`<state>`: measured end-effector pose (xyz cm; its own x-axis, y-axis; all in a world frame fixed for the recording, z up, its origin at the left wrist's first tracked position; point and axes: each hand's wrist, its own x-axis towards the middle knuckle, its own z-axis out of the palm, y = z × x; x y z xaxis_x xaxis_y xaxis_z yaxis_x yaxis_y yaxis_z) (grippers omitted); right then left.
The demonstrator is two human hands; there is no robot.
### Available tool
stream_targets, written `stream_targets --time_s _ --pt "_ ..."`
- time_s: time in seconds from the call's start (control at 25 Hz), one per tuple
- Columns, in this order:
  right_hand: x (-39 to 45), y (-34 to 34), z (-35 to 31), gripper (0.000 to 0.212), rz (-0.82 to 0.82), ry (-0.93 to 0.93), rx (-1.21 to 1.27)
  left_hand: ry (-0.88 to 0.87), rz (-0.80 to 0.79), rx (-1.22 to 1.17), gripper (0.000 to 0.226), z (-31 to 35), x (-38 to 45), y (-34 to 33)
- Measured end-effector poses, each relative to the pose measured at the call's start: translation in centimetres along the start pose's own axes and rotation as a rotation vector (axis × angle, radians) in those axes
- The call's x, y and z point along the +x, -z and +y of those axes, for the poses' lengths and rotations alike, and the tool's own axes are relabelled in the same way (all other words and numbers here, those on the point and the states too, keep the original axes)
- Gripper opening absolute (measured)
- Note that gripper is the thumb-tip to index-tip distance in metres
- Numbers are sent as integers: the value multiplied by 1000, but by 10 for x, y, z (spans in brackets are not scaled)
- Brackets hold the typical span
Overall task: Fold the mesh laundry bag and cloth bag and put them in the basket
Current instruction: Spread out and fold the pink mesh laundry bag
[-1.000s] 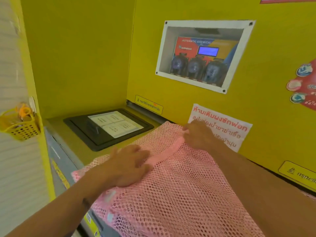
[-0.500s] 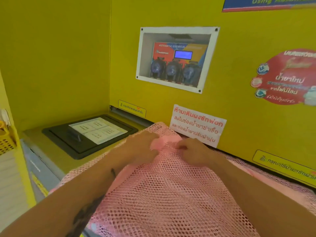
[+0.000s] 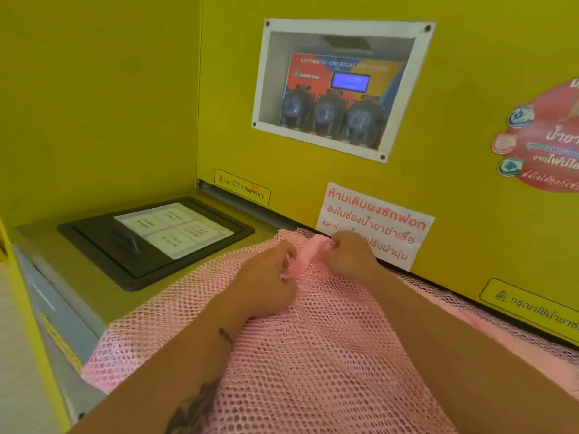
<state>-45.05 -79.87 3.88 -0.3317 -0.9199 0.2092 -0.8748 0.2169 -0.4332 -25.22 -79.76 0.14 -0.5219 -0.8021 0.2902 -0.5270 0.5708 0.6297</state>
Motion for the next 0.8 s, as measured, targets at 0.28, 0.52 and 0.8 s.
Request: stream_targets --time_s 0.28,0.52,0.8 --pt "-44 5 0 27 -58 407 -109 20 5 181 27 -1 1 -1" --pt "-6 31 -38 48 -343 -188 284 -11 40 151 22 -7 5 -2" --pt "18 11 -37 7 -105 139 -120 19 -7 156 28 -9 8 -5"
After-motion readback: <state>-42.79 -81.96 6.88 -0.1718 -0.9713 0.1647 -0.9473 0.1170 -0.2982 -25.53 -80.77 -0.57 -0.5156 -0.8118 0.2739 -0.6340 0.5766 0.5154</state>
